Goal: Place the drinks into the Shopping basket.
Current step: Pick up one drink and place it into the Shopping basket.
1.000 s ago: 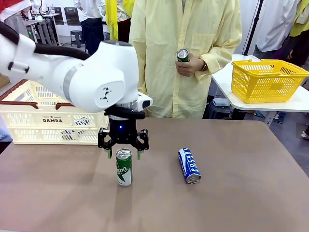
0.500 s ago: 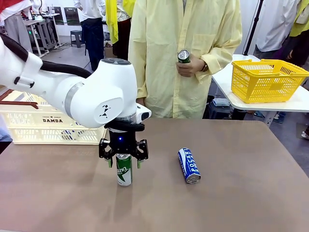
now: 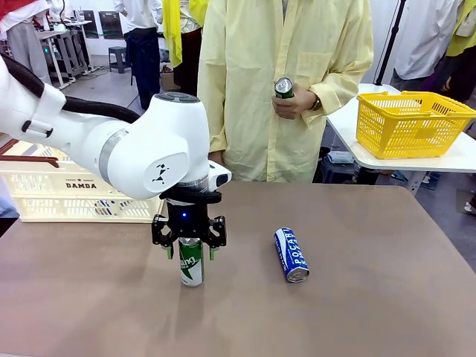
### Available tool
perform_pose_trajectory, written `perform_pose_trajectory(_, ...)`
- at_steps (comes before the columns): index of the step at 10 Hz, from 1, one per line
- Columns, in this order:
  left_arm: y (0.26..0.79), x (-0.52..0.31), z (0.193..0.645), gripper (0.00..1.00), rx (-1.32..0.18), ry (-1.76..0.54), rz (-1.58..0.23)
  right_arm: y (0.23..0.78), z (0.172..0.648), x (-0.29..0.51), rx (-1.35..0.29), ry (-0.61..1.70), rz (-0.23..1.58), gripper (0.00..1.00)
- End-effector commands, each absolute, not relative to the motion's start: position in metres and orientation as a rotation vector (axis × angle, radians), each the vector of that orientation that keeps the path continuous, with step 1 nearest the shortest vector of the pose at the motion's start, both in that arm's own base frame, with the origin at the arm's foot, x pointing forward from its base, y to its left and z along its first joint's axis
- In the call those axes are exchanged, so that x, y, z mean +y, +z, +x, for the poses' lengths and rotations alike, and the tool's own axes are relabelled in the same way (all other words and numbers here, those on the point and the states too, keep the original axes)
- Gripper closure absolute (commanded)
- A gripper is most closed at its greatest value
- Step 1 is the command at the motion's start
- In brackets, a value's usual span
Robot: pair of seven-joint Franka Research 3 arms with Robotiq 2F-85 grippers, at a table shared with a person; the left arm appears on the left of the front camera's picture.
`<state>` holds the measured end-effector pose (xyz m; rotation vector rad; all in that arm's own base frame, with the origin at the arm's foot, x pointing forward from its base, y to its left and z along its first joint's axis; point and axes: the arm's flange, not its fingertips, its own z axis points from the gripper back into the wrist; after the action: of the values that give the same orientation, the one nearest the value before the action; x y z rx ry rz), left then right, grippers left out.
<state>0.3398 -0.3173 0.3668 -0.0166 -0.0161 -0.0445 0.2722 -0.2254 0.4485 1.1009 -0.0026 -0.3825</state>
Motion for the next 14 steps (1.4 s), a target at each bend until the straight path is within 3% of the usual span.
perform_pose_trajectory(1,0.361,-0.317,0.342,0.66,-0.059,-0.027,0.011,0.45,0.27,-0.224,0.003,-0.384,1.101,0.0)
perform_pose_trajectory(2,0.362,-0.318,0.342,1.0,-0.072,-0.03,0.021,0.45,0.27,-0.224,0.003,-0.384,1.101,0.0)
perform_pose_trajectory(9,0.366,-0.317,0.343,1.0,-0.092,-0.013,0.049,0.45,0.27,-0.224,0.003,-0.384,1.101,0.0)
perform_pose_trajectory(14,0.512,-0.306,0.307,1.0,-0.164,-0.069,0.023,0.45,0.27,-0.224,0.003,-0.384,1.101,0.0)
